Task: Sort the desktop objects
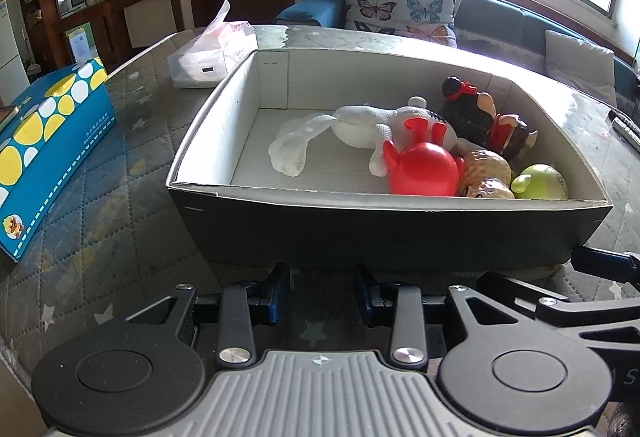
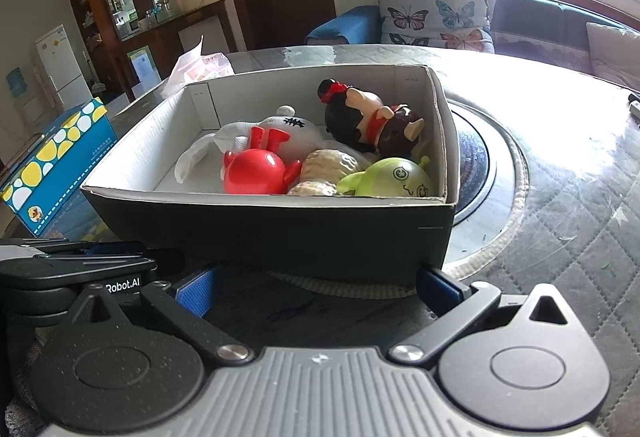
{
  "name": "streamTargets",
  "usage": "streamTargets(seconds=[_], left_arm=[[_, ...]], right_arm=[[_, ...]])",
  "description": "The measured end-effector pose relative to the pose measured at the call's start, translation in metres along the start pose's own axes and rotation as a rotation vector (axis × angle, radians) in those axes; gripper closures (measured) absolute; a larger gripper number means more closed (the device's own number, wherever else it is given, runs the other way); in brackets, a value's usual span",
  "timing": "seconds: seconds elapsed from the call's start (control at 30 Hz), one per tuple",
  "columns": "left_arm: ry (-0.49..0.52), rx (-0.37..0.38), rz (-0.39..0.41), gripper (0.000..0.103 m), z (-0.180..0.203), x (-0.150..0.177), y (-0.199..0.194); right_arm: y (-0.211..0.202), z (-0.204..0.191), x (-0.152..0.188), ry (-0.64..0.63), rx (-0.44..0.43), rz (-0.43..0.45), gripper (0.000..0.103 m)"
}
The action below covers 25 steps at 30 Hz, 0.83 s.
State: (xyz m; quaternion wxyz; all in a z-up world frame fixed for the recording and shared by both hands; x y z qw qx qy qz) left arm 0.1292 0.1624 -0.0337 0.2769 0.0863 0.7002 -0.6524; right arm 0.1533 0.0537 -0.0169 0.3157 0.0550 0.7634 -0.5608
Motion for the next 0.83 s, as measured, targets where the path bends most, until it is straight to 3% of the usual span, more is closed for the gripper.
streamTargets(seconds=[0.83], left_arm=[[0.018, -0.022, -0.018, 0.069, 0.0037, -0.0012, 0.0028]], right_arm=[[0.0052, 0.0036, 0.0004, 0.016, -0.002, -0.015, 0.0]])
Point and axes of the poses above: each gripper's, at about its wrist camera, not at the fingertips, and y roughly the way its jaws point, z to its right, x to its underside, the point moved 6 cm from there along y, roughly the way its jaws point, and after that the axes turned 11 degrees about -z, right-handed, at the moved point
